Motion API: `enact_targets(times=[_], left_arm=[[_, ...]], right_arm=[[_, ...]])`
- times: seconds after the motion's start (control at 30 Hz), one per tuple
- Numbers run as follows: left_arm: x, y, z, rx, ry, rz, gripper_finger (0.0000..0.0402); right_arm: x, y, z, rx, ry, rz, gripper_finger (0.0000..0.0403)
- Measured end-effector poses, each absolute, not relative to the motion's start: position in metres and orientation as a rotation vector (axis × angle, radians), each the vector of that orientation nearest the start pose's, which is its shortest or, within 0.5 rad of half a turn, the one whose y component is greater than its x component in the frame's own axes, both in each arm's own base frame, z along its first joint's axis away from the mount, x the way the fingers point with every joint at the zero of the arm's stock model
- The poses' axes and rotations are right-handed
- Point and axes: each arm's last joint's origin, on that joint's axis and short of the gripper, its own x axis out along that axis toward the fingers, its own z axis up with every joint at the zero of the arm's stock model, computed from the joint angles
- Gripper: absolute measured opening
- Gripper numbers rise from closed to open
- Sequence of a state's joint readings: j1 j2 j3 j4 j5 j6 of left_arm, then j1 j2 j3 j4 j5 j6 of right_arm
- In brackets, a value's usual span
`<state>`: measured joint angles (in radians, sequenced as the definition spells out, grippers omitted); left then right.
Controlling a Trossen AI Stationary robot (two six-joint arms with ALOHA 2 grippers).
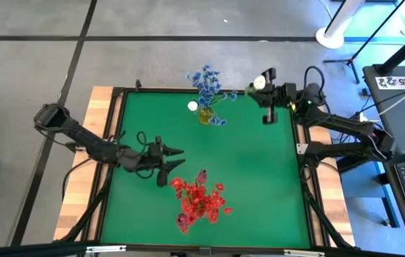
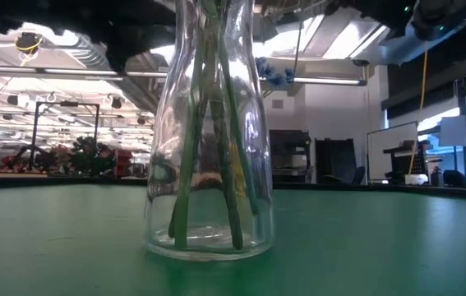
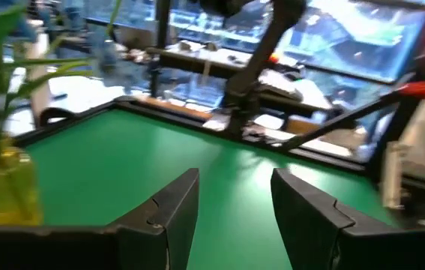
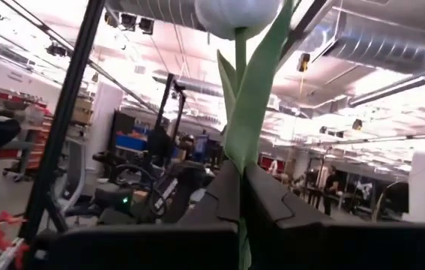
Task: Sort flowers into vase by color
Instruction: Put the white flower into the yellow vase
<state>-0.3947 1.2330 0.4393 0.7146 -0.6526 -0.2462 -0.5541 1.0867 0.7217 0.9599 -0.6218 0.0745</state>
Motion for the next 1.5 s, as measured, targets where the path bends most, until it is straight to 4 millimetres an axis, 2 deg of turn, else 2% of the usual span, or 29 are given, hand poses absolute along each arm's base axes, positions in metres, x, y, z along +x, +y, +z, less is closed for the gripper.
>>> enact_targets(times=[0.13, 0.27, 0.57, 0.9, 1.23, 1.5], left_arm=[[0.233, -0.051, 0.211, -0.188, 0.056, 0.312, 0.0163], [0.239, -0.026, 0.211, -0.2, 0.056, 0.324, 0.0163], [0.242, 0.011, 0.211, -0.244, 0.05, 0.336, 0.0163], [0.241, 0.023, 0.211, -0.247, 0.054, 0.365, 0.0163], [0.241, 0.023, 0.211, -0.245, 0.056, 0.365, 0.0163], [0.241, 0.023, 0.21, -0.218, 0.065, 0.365, 0.0163]], right_arm=[[0.196, -0.123, 0.352, -0.264, -0.5, 0.081, 0.0001], [0.2, -0.135, 0.345, -0.267, -0.537, 0.112, 0.0001], [0.238, -0.158, 0.324, -0.255, -0.517, 0.195, 0.0001], [0.268, -0.18, 0.314, -0.273, -0.488, 0.25, 0.0001], [0.274, -0.185, 0.299, -0.288, -0.545, 0.257, 0.0001], [0.287, -0.181, 0.286, -0.262, -0.533, 0.251, 0.0001]])
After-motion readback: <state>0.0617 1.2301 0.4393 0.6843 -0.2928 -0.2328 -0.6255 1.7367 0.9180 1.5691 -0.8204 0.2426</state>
